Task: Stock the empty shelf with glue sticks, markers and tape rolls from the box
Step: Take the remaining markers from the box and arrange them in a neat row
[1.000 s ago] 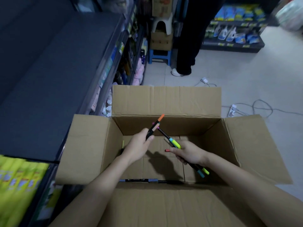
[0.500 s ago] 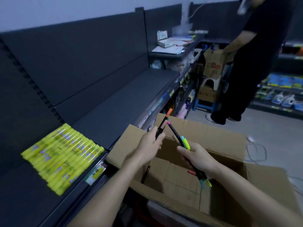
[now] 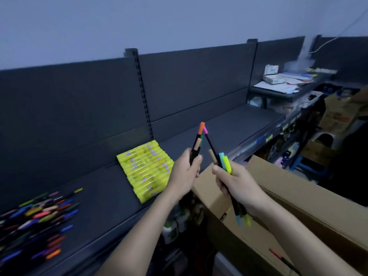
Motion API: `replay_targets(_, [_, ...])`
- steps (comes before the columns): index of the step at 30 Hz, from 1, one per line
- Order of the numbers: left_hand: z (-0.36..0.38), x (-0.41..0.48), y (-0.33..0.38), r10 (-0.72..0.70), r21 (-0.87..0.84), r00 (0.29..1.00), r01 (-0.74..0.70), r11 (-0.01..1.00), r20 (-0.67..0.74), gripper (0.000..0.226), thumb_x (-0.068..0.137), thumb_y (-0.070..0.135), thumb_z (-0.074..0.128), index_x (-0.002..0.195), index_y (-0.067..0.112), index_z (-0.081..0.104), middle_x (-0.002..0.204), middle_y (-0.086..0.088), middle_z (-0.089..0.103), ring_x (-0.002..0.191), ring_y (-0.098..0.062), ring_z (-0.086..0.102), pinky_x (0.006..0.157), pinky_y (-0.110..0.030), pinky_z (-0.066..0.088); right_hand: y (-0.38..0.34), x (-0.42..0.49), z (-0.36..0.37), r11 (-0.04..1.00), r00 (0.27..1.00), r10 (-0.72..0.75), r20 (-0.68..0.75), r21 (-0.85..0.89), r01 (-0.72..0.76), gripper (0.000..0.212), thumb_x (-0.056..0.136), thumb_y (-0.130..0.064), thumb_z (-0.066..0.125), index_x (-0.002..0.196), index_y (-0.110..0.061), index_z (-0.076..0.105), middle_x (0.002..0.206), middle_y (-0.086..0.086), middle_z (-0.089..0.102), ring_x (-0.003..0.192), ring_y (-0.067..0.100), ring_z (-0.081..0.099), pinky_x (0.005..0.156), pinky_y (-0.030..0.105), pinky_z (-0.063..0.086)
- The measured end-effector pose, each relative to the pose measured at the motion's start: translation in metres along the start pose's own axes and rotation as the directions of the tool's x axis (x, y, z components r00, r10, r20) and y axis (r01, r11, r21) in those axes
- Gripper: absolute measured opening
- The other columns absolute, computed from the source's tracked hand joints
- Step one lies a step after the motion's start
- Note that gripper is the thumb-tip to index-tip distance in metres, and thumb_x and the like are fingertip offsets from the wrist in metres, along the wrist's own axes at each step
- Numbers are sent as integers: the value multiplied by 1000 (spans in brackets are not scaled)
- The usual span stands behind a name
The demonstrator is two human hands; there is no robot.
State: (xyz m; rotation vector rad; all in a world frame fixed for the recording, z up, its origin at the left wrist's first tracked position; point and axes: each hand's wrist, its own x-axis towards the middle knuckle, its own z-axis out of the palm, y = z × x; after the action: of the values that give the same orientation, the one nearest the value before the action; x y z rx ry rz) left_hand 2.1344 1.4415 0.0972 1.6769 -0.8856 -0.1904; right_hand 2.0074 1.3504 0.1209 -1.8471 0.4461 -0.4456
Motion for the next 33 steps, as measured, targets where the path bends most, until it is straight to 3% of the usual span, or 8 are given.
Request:
replay_targets(6, [-97,-19,-43,-102,64,993,106,992,-65,18,98,18,48,80,18,45,65,3,49,55,-11,47,59,-27,45,-12,29,79,993,995,60,85,101,-69,26,99,-18,50,76,-8,42,55,6,42,47,17,36,46,29,31])
replay_targets(13, [-216,-56,-102,-217,176,963,244,954,-159,21,97,16,49,76,17,46,63,5,52,52,-5,48,58,-25,42,-10,57,189,988,975,129,179,60,-141,27,97,-22,53,72,-13,45,52,-2,46,45,14,37,45,27,31])
replay_targets(17, [-274,-78,-127,-248,292,958,281,914,-145,20,97,23,50,79,16,45,65,0,51,57,-14,49,58,-32,42,-8,66,253,990,968,131,213,16,-137,27,96,-22,54,72,-13,47,53,0,47,45,13,39,45,26,32])
replay_targets(19, [-301,-85,-138,-232,438,963,271,857,-140,20,98,28,49,82,16,45,66,-1,50,60,-18,49,58,-38,40,-9,70,281,991,965,127,227,2,-131,29,95,-22,55,69,-15,45,51,-1,47,46,14,40,46,27,32])
replay_targets(23, [-349,-100,-165,-226,709,963,259,655,-143,20,98,29,48,88,12,43,72,0,48,68,-23,48,59,-36,34,-12,78,323,990,955,133,264,6,-140,29,95,-20,56,69,-13,45,51,2,47,47,16,40,45,27,32])
replay_targets(26, [-385,-115,-194,-326,806,940,271,526,-103,19,100,27,45,105,9,49,97,-11,60,87,-28,59,68,-35,43,-13,83,342,989,948,142,283,-5,-147,31,95,-20,56,68,-13,44,50,0,47,47,17,40,45,27,33])
replay_targets(28, [-404,-122,-208,-361,858,928,259,444,-93,24,101,25,45,117,7,49,106,-12,59,89,-26,58,69,-33,43,-12,86,351,988,947,152,283,-16,-154,32,95,-19,56,66,-13,44,48,-2,47,46,17,40,45,27,34])
replay_targets(33, [-433,-114,-221,-399,900,911,255,352,-102,12,100,20,45,93,10,46,92,-9,55,80,-25,56,70,-41,50,-6,87,365,977,926,206,317,-21,-210,30,96,-18,54,68,-11,44,45,-5,48,43,16,40,42,26,33])
